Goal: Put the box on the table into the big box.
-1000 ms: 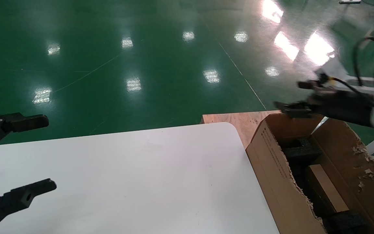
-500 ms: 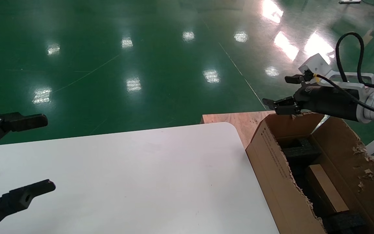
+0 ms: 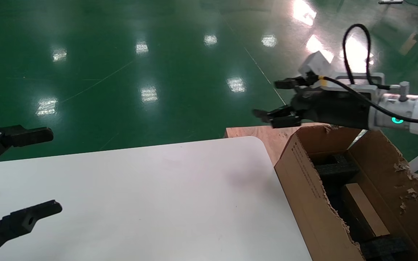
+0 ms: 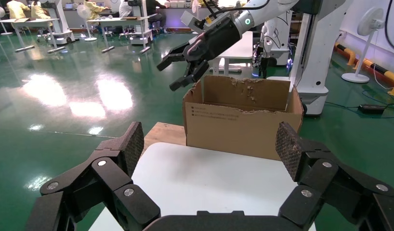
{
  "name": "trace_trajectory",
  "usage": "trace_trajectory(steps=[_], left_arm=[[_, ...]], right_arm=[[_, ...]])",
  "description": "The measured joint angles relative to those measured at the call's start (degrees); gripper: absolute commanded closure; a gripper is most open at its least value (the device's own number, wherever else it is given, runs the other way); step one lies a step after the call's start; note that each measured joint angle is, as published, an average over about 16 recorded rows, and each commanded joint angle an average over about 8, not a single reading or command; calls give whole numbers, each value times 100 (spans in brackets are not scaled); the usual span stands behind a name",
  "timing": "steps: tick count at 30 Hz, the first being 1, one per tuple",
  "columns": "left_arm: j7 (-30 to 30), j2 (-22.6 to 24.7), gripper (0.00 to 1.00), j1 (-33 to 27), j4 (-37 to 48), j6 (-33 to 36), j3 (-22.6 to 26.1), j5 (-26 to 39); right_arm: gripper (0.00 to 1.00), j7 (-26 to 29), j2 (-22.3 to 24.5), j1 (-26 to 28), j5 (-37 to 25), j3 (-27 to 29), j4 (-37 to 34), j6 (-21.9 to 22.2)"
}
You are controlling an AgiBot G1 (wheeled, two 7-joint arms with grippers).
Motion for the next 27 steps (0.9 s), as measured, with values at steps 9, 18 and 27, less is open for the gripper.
trace_trajectory(steps=[9,18,27], left_arm=[[0,0,0,0,0,0,0,0],[0,0,0,0,0,0,0,0],[0,0,0,0,0,0,0,0]], right_arm=[[0,119,-322,-836,-181,1435,109,-863],[0,238,-643,-1669,-362,2865,217,-1723],[0,356,-963,-2499,-542,4291,325,-2580]])
